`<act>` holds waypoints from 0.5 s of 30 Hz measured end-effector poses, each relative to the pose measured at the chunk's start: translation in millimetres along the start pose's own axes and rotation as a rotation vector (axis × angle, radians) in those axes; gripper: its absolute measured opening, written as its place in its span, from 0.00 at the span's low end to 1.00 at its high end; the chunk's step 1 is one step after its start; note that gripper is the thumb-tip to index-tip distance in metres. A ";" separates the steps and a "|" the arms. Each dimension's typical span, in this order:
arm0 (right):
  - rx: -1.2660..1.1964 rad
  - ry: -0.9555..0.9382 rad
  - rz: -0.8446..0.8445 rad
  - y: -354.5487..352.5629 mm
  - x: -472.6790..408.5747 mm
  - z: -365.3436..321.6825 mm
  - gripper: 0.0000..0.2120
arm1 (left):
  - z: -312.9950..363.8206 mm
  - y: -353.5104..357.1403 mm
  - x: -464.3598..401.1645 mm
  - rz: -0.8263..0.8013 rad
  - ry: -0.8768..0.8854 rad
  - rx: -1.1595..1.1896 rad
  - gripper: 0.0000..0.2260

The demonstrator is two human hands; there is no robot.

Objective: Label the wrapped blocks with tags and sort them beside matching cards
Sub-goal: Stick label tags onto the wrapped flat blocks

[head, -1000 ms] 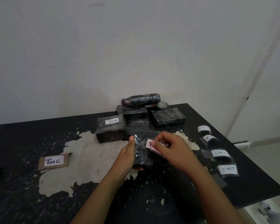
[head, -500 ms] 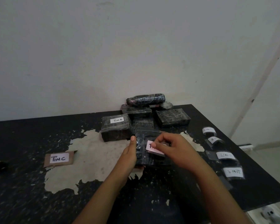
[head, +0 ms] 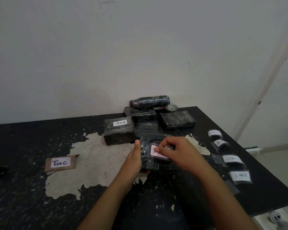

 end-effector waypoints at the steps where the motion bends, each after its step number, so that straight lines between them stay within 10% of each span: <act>1: 0.000 -0.001 0.002 0.0 -0.2 0.1 0.09 | 0.4 0.4 -0.1 -0.002 0.004 0.000 0.38; 10: 0.031 0.012 0.001 -1.4 -0.8 -1.7 0.11 | 5.3 4.2 5.7 -0.019 0.042 -0.002 0.38; 15: 0.050 0.017 0.004 -1.9 1.1 -2.3 0.12 | 6.9 7.6 12.4 -0.051 0.169 -0.041 0.21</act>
Point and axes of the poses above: each hand's wrist, its own x-axis away from the middle knuckle, its own y-axis out of the palm, z = x × y, the point moved 3 cm from there along -x, towards the middle knuckle, and after that the axes turned 4 degrees about z, right-handed, at the moved point
